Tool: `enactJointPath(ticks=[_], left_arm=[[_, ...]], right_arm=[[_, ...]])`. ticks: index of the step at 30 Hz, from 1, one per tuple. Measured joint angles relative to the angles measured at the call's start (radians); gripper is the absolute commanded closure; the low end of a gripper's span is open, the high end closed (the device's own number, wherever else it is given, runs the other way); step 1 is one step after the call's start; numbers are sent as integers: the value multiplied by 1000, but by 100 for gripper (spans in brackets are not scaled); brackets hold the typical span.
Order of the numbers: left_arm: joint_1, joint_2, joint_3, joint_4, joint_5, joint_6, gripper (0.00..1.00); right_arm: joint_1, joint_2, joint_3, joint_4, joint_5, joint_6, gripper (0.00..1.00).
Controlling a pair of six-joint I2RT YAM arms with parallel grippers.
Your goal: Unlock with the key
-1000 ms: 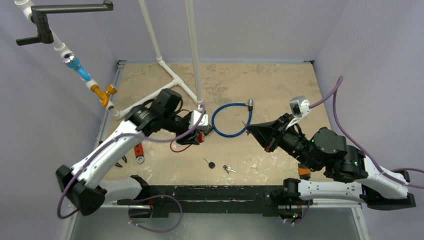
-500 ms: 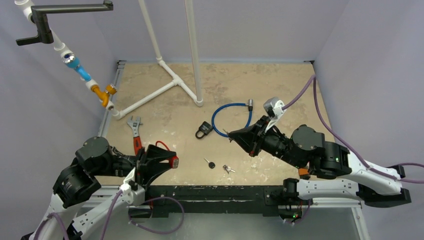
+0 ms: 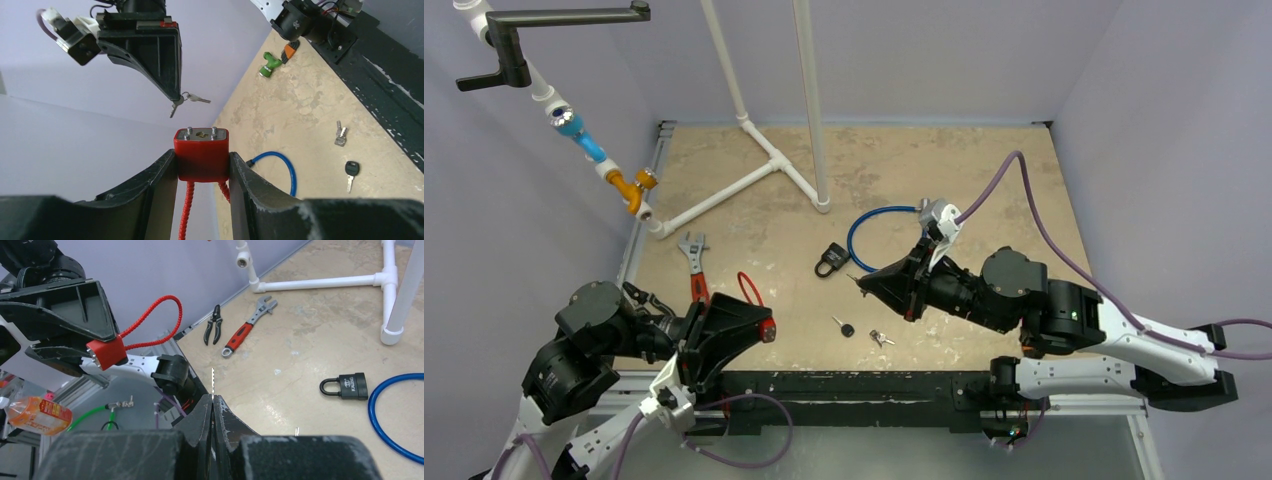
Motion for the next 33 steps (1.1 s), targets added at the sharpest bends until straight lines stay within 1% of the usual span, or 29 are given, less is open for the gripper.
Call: enactJointPath(ticks=[6, 17, 25, 29, 33], left_arm=[[0, -13, 11, 15, 28, 63, 100], [0, -30, 12, -28, 40, 263, 100], [0, -36, 12, -43, 37, 312, 100], [0, -21, 16, -71, -18, 314, 100], [0, 42, 22, -101, -154, 277, 100]], right_arm=[[0, 3, 0, 21, -25, -2, 100], [0, 42, 11, 29, -72, -11, 100], [0, 46, 26, 29, -90, -22, 100], [0, 63, 30, 27, -97, -24, 100], [0, 103, 47, 8, -96, -29, 100]])
